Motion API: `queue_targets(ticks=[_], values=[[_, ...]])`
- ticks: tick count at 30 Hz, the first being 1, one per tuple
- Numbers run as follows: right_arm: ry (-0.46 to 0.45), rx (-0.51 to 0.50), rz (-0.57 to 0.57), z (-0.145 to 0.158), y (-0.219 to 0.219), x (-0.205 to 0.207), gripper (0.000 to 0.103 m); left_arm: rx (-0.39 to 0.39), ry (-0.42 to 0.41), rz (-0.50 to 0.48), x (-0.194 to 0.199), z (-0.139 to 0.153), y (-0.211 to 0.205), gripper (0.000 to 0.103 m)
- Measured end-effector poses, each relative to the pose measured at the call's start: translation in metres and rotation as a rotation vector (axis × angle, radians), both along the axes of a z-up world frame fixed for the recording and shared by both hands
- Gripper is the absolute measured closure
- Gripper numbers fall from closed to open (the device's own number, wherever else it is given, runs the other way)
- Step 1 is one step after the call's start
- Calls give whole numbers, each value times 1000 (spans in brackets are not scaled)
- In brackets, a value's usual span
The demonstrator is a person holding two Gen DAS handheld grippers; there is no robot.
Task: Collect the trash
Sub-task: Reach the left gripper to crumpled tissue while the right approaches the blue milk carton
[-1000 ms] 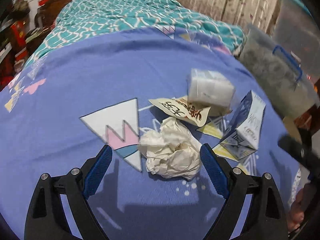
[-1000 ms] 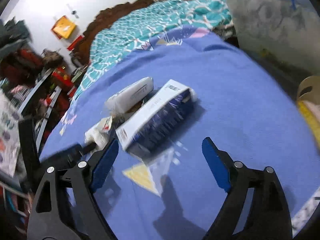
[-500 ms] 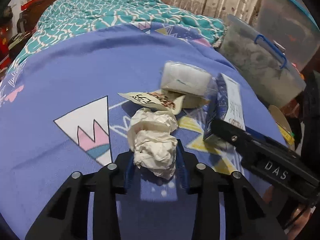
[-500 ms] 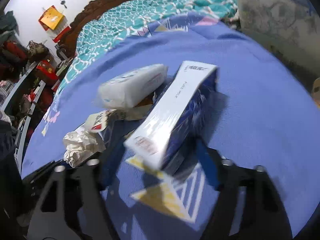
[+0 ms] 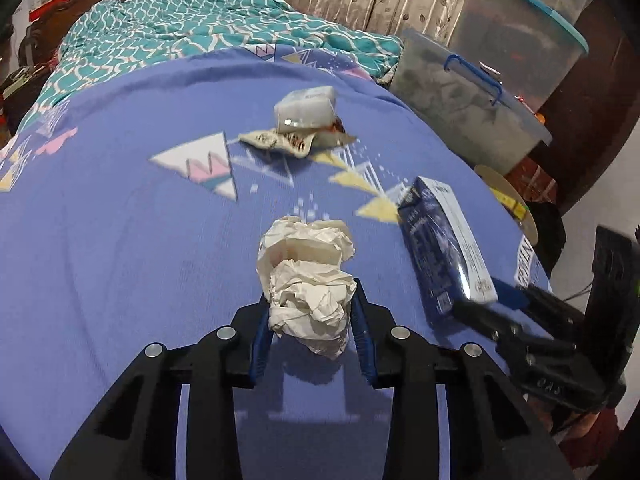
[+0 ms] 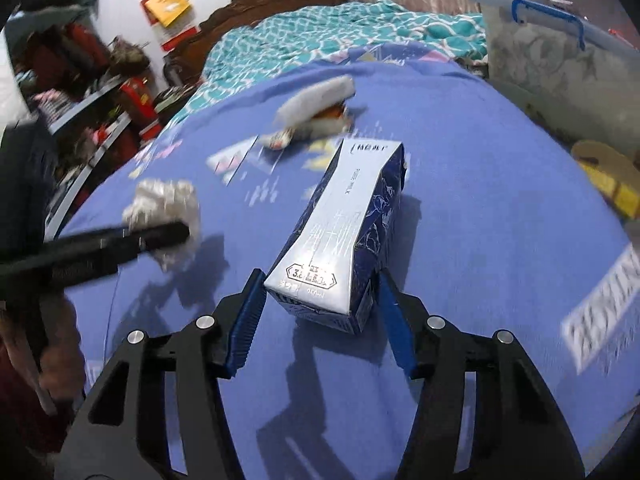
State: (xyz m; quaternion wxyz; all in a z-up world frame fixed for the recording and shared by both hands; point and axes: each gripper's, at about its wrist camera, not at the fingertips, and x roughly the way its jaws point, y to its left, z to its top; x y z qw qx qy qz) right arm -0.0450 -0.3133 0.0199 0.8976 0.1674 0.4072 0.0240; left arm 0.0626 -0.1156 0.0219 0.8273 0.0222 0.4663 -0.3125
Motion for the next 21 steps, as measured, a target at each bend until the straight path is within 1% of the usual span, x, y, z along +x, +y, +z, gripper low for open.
queue_targets(ticks=[2, 4, 6, 8, 10, 11, 12, 13, 14, 15, 16, 17, 18, 19, 20, 21], values=[[-11, -5, 5, 0, 7, -22, 45, 3, 8, 10, -14, -3, 8, 70], [-14, 7, 4, -1, 13, -38, 45, 23, 13, 27, -24, -8, 13, 70], [-17, 6, 7, -1, 20, -50, 45, 17, 35, 38, -33, -12, 19, 70], [-23, -27, 14, 0, 28, -59, 45, 6, 58, 41, -42, -16, 24, 70], [-30, -57, 10, 0, 34, -68, 44, 6, 58, 43, -51, -18, 27, 69], [-32, -67, 3, 0, 37, -71, 42, 9, 54, 46, -56, -19, 27, 68], [-32, -73, -1, 0, 38, -72, 34, 12, 51, 50, -59, -19, 28, 67], [-31, -76, -10, -1, 39, -73, 29, 17, 45, 57, -61, -19, 28, 64], [-34, -76, -17, 0, 37, -73, 25, 25, 39, 73, -63, -19, 29, 58], [-39, -75, -24, 0, 38, -75, 23, 33, 38, 87, -63, -19, 30, 52], [-42, -75, -25, 1, 39, -76, 21, 42, 35, 104, -64, -19, 32, 43], [-46, -80, -23, 2, 41, -77, 18, 45, 31, 114, -64, -18, 33, 39], [-51, -85, -24, 2, 42, -79, 16, 48, 20, 129, -66, -17, 37, 38], [-58, -93, -26, 4, 43, -80, 15, 48, 14, 139, -66, -15, 40, 35], [-62, -96, -27, 4, 44, -81, 15, 47, 10, 147, -66, -14, 42, 29], [-64, -99, -29, 4, 44, -81, 14, 43, 3, 161, -66, -12, 46, 27]])
